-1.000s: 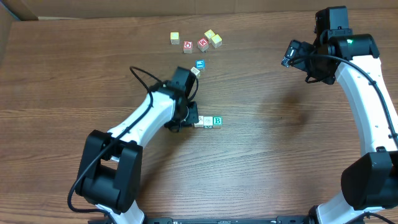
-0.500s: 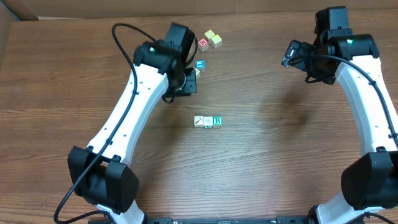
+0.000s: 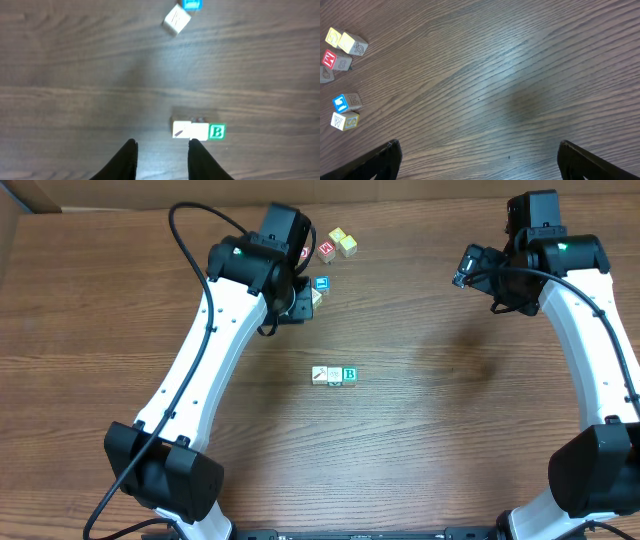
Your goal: Flip 4 blocks
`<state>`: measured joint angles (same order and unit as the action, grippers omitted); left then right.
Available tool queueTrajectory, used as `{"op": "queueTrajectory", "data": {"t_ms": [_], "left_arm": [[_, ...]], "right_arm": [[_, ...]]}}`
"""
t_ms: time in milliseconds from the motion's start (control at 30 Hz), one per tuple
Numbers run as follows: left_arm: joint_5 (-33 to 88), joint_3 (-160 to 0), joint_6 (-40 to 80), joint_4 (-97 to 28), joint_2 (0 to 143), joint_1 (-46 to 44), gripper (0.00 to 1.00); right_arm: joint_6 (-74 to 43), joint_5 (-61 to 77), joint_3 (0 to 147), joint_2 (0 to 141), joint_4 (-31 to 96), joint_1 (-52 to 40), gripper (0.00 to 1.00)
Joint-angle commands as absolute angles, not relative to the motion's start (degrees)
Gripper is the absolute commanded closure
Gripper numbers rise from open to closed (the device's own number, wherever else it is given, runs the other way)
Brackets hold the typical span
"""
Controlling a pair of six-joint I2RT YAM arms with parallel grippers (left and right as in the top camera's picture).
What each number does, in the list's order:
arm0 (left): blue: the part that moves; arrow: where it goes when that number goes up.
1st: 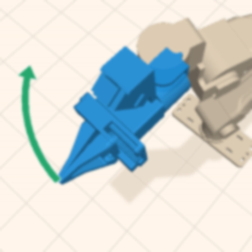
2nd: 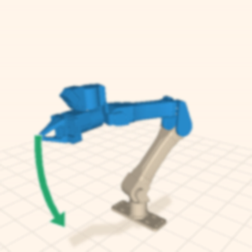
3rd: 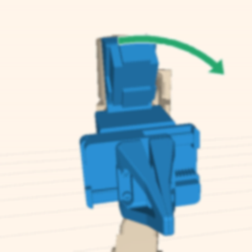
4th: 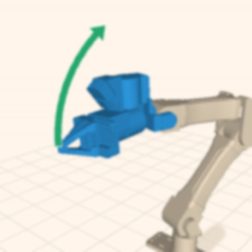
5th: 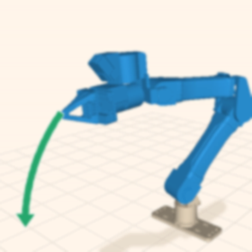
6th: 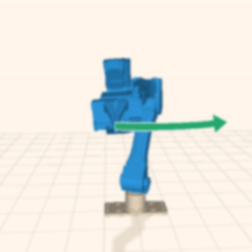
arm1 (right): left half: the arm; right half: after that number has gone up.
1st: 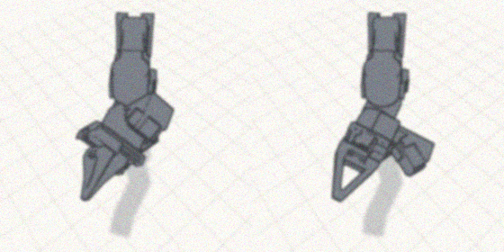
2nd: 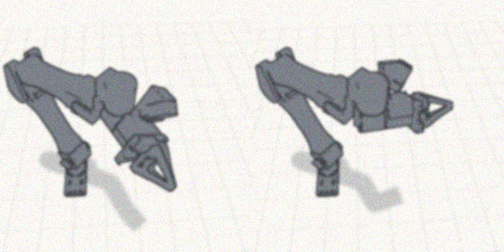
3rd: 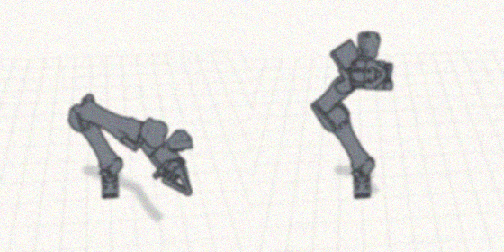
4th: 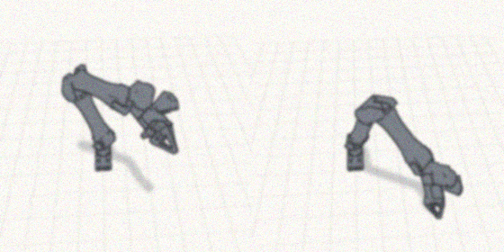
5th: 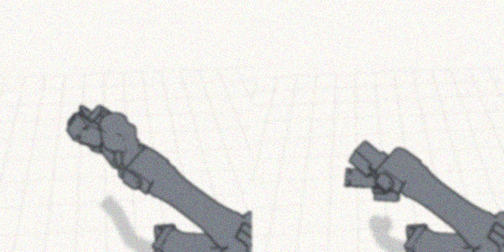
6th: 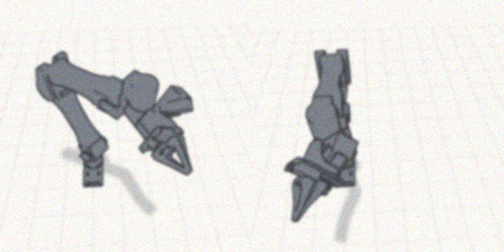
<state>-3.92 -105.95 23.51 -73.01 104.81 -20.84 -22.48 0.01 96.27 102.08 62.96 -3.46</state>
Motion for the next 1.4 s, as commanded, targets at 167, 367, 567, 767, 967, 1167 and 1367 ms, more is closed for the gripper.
{"op": "queueTrajectory", "data": {"t_ms": [167, 367, 567, 767, 967, 1167, 1367], "left_arm": [[-5.06, -108.47, 18.26, -64.51, 109.71, -20.73, 0.70], [-5.10, -108.47, 12.45, -58.28, 116.11, -20.62, 0.57], [-5.02, -108.47, 4.19, -51.29, 122.93, -20.53, 0.41], [-5.37, -108.47, -5.32, -46.85, 129.38, -20.45, 0.40], [-6.07, -108.47, -8.21, -43.99, 132.51, -19.90, 0.40], [-4.93, -108.47, -8.36, -42.83, 133.27, -19.46, 0.43], [-4.40, -107.68, -8.40, -43.18, 133.51, -19.46, 0.48]], "right_arm": [[-22.74, 0.05, 96.36, 101.38, 62.70, -3.44, 0.00], [-22.74, 0.05, 96.36, 101.38, 62.67, -3.44, 0.00], [-22.74, 0.05, 96.36, 101.38, 62.70, -3.44, 0.00], [-22.74, 0.05, 96.36, 101.38, 62.70, -3.44, 0.00], [-22.74, 0.05, 96.36, 101.38, 62.67, -3.44, 0.00], [-22.74, 0.05, 96.36, 101.38, 62.67, -3.44, 0.00], [-22.74, 0.05, 96.36, 101.38, 62.67, -3.44, 0.00]]}}
